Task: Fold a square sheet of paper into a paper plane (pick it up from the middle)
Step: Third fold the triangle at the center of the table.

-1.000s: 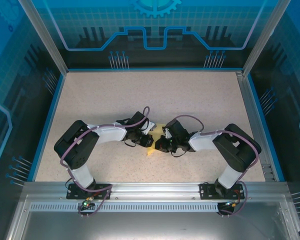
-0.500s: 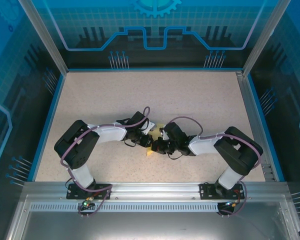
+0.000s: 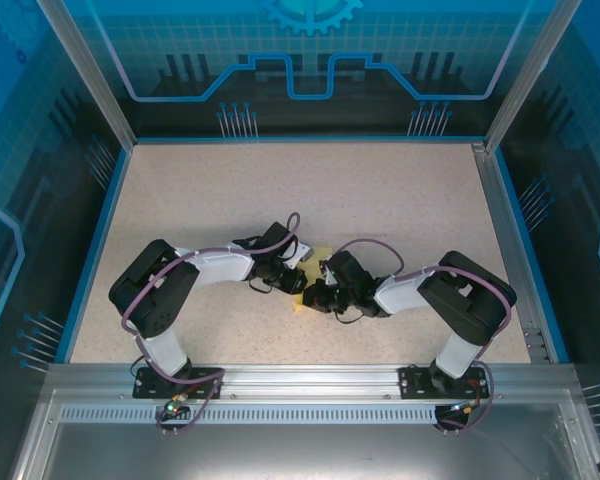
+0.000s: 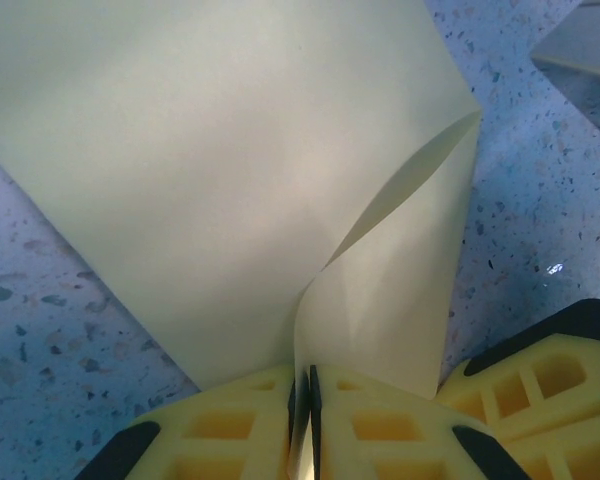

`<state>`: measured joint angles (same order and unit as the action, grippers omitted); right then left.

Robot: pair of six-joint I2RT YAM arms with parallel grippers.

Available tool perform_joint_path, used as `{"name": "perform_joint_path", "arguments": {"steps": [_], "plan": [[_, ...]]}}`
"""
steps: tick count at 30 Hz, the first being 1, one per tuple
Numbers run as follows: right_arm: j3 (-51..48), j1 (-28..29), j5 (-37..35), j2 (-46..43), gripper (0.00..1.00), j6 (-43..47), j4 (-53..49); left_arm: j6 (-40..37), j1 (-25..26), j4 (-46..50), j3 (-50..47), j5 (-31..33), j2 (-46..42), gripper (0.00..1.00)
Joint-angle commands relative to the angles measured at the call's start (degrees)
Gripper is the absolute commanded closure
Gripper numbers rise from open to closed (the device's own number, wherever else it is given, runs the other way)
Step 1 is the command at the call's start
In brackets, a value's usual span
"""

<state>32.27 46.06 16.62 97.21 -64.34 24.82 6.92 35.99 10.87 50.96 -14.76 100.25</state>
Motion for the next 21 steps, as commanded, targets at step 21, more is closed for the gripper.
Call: {"name": "perform_joint_path", "arguments": {"steps": [21], "plan": [[-1.8,5.1,-5.5,3.2,0.93,-2.8,5.9,-1.2,-0.2,3.0,0.1,0.1,2.6,0.84]]}}
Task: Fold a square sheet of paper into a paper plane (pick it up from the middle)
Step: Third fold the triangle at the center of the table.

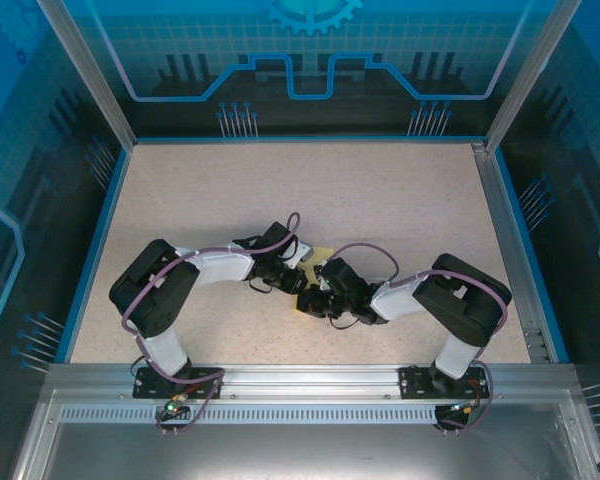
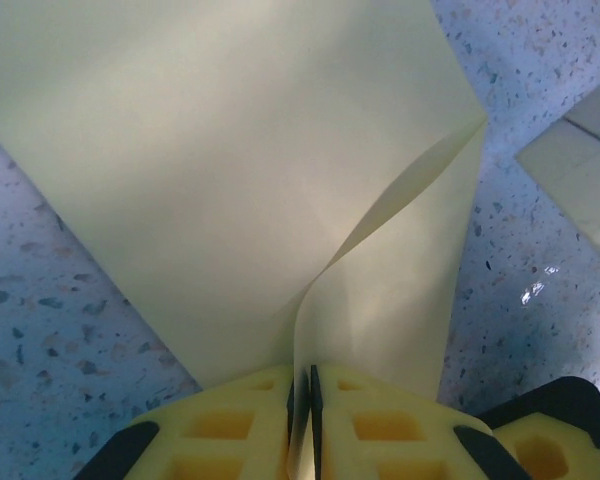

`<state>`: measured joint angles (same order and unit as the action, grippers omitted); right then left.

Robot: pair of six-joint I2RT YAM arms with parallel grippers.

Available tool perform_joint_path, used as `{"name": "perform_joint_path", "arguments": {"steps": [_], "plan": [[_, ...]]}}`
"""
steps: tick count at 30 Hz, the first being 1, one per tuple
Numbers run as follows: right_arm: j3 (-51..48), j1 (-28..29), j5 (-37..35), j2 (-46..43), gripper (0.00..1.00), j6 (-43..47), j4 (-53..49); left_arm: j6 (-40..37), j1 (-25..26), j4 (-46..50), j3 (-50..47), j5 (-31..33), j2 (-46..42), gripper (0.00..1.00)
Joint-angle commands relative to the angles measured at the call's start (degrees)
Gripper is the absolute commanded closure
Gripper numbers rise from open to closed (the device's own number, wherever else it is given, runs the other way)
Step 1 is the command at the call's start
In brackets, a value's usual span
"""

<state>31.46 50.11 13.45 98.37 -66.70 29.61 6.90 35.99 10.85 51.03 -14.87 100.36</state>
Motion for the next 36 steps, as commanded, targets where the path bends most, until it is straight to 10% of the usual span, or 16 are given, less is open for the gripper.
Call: {"name": "perform_joint_path", "arguments": {"steps": [1,36], "plan": [[-1.0,1.2,-2.3,1.8,0.93,-0.4,0.9,-1.2,-0.2,3.1,0.2,0.2,2.5,0.84],[6.4,5.3,-9.0,3.0,0.95,-1.4,-21.3,-1.4,-0.2,3.1,0.2,0.3,2.5,0.84]]}}
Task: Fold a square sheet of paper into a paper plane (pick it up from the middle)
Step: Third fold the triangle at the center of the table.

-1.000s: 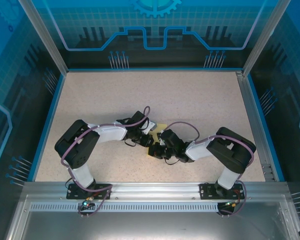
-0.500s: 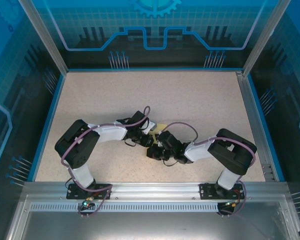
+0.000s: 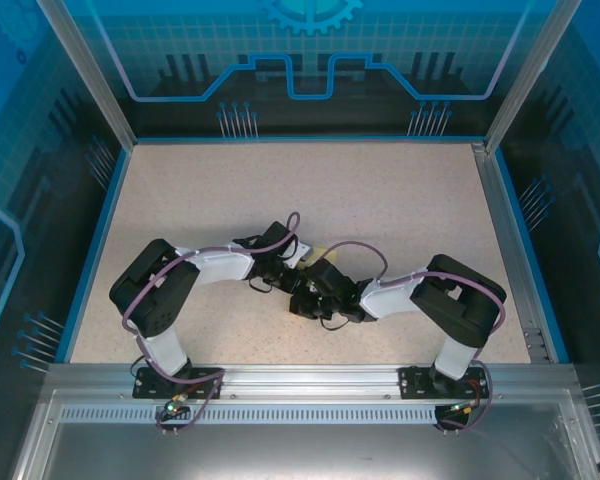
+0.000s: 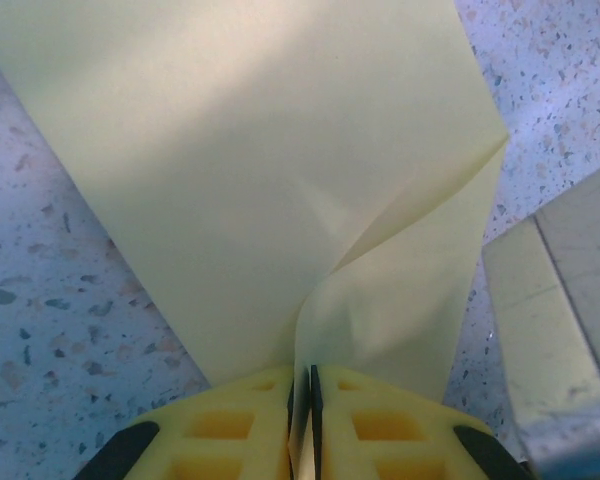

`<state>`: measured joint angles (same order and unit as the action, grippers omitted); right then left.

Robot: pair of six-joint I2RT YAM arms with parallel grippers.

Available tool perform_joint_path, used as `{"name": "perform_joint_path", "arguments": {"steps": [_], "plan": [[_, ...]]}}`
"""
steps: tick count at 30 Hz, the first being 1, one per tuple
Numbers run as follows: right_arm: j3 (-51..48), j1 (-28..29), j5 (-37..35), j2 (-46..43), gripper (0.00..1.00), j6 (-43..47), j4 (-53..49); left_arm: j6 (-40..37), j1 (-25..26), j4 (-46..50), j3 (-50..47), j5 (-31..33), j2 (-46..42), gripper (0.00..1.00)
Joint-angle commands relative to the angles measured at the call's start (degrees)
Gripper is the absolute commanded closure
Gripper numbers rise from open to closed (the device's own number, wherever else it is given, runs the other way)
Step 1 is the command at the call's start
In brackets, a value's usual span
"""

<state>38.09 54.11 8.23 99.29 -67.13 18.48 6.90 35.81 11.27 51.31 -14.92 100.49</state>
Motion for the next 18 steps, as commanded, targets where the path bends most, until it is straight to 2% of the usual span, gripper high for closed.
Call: {"name": "perform_joint_path", "arguments": {"steps": [1,6,12,18], "plan": [[0.1,1.4,-3.8,1.8,0.95,-0.7,-11.1,-1.4,0.0,2.7,-0.1,0.3,2.3,0.84],[-1.3,0.7,-1.9,-3.0,0.94,0.1,-6.0,-1.4,0.0,2.8,-0.1,0.2,2.3,0.84],[-3.6,-1.0,-3.5,-11.7,0.91,1.6,-5.5,-1.4,0.0,2.6,-0.1,0.0,2.2,0.84],[-3.3,-1.1,-1.3,-9.2,0.91,0.8,1.1,-1.4,0.0,2.6,-0.2,0.1,2.2,0.84]]}}
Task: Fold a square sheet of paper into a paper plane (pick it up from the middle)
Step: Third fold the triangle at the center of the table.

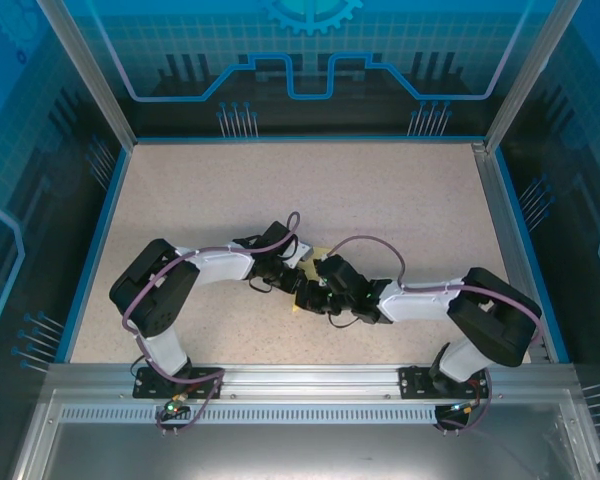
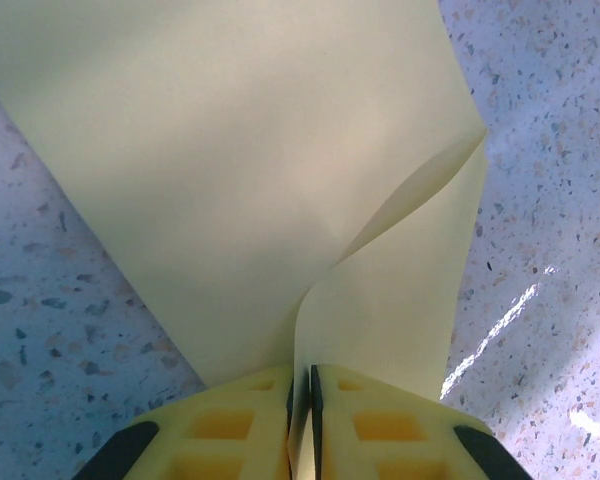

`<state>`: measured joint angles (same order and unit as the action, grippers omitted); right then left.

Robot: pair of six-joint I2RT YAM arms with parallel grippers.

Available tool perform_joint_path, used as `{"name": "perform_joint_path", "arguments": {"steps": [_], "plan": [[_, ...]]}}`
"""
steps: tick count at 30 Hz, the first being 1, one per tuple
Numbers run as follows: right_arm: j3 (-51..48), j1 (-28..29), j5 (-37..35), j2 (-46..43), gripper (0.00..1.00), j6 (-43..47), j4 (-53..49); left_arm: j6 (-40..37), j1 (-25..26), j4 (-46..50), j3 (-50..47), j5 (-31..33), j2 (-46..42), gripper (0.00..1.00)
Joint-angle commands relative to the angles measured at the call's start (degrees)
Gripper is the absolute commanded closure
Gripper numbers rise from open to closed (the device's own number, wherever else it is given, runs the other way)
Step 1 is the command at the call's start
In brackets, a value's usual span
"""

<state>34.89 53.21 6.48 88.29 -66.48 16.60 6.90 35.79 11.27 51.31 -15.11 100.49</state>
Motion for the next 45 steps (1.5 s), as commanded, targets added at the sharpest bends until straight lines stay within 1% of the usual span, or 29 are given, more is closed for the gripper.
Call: {"name": "perform_joint_path", "arguments": {"steps": [1,3,9,14,16,17,20,23,27,29,31,33,35,39,45], "plan": [[-0.1,0.0,0.7,2.7,0.91,-0.4,4.2,-1.4,0.0,2.6,-0.2,0.3,2.2,0.84],[0.1,0.0,0.8,4.7,0.91,-1.3,6.3,-1.4,0.1,2.6,-0.1,0.2,2.2,0.83],[2.2,0.4,1.8,9.7,0.91,-1.7,6.7,-1.4,0.0,2.6,-0.2,0.1,2.2,0.83],[3.1,1.0,0.6,12.3,0.93,-1.8,-0.7,-1.5,0.0,2.6,-0.2,0.1,2.2,0.83],[4.1,1.6,-0.9,12.2,0.94,-1.7,-7.7,-1.5,0.0,2.6,-0.2,0.2,2.2,0.83],[4.5,1.8,-1.5,11.9,0.93,-1.4,-9.5,-1.5,0.0,2.7,-0.2,0.2,2.3,0.83],[3.9,1.5,-1.6,9.5,0.92,-0.8,-8.6,-1.5,0.1,2.7,-0.1,0.3,2.3,0.83],[2.4,-0.9,-1.1,5.3,0.91,0.3,-7.4,-1.3,0.1,2.7,-0.1,0.3,2.5,0.83],[-3.0,-6.2,1.0,-0.4,0.9,1.8,-3.6,-1.2,0.0,2.6,-0.1,0.1,2.5,0.82],[-4.0,-9.3,2.9,-1.2,0.9,2.8,-3.6,-1.3,0.0,2.7,0.1,0.2,2.7,0.82],[-5.6,-12.7,4.6,-1.8,0.9,2.8,-1.5,-1.2,0.1,2.5,0.1,0.0,2.7,0.82],[-5.3,-15.6,6.7,-1.3,0.9,3.6,1.4,-1.1,0.0,2.5,0.1,-0.1,2.7,0.82],[-3.2,-17.2,9.1,0.1,0.9,5.5,1.3,-1.0,0.0,2.6,0.1,-0.1,2.9,0.82],[0.8,-18.7,11.2,3.7,0.9,6.8,1.2,-1.0,0.0,2.5,0.3,-0.1,3.0,0.81],[3.1,-19.6,11.4,10.7,0.91,8.0,0.6,0.1,0.0,1.7,0.5,-1.0,3.1,0.77]]}}
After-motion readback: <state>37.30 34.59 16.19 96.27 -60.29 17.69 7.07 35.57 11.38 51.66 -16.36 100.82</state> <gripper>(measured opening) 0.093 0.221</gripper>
